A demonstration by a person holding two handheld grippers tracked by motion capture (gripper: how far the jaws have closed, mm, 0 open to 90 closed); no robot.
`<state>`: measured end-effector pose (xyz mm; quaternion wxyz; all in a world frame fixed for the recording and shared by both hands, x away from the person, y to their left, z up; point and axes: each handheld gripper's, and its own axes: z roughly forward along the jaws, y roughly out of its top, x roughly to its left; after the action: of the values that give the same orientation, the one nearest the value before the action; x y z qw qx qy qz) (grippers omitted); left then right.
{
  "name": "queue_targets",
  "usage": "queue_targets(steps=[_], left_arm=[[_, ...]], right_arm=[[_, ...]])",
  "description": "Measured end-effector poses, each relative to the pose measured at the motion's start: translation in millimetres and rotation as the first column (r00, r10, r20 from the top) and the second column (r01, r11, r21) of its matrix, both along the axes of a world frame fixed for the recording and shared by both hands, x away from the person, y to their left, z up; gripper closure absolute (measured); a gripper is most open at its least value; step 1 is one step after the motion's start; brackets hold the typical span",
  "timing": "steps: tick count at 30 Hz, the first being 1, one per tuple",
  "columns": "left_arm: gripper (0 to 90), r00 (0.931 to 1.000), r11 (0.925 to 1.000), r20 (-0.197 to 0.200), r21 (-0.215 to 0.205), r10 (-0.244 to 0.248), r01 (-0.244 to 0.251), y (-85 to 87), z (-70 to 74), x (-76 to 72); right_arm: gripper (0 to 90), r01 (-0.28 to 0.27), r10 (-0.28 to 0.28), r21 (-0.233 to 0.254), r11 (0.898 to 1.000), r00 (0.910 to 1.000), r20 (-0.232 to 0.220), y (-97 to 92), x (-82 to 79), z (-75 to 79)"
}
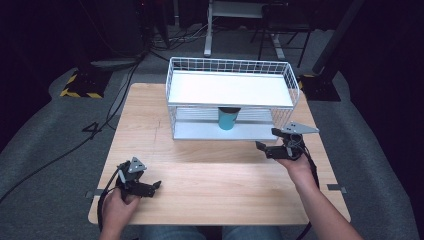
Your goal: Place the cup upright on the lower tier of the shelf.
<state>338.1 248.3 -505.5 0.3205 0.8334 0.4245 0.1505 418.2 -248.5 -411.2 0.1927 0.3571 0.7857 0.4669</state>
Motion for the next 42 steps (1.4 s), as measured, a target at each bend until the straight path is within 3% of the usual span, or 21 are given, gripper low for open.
queue_targets(steps=[8, 16, 22, 25, 28, 31, 35, 42], left_arm=[[0.6, 1.0000, 1.0000, -0.001, -0.001, 0.000, 0.000, -0.4, 0.1, 0.7], [0.7, 1.0000, 1.0000, 0.003, -0.001, 0.005, -0.005, -0.9, -0.1, 0.5], [0.6, 1.0000, 1.0000, 0.002, -0.003, 0.007, -0.007, -1.1, -0.2, -0.1], [0.6, 1.0000, 1.0000, 0.001, -0.003, 0.007, -0.007, -1.2, -0.2, -0.1], [0.6, 1.0000, 1.0000, 0.002, -0.002, 0.007, -0.007, -1.1, -0.2, -0.1], [0.6, 1.0000, 1.0000, 0.002, -0.001, 0.006, -0.006, -1.0, -0.2, 0.0], [0.6, 1.0000, 1.0000, 0.003, -0.001, 0.005, -0.005, -1.0, -0.1, 0.3], [0.6, 1.0000, 1.0000, 0.004, 0.002, 0.000, 0.000, -1.3, 0.0, 1.1]], right_arm=[[15.2, -0.037, 0.037, -0.046, 0.998, 0.9993, 0.000, -25.0, -21.7, 6.1], [15.5, -0.052, 0.052, -0.009, 0.999, 0.9987, -0.005, -45.5, -45.0, 4.5], [15.7, -0.057, 0.058, 0.018, 0.998, 0.9972, -0.048, -60.1, -63.6, -11.4], [15.8, -0.048, 0.048, -0.004, 0.999, 0.9979, -0.044, -65.5, -72.7, -21.6], [15.7, -0.041, 0.041, 0.004, 0.999, 0.9983, -0.042, -71.5, -80.9, -34.8], [15.7, -0.018, 0.017, -0.029, 0.999, 0.9990, -0.041, -78.4, -86.0, -46.2], [15.7, 0.009, -0.012, -0.036, 0.999, 0.9980, -0.063, -82.8, -88.6, -59.9], [15.7, -0.009, -0.005, -0.115, 0.993, 0.9923, -0.124, -77.2, -85.5, -80.0]])
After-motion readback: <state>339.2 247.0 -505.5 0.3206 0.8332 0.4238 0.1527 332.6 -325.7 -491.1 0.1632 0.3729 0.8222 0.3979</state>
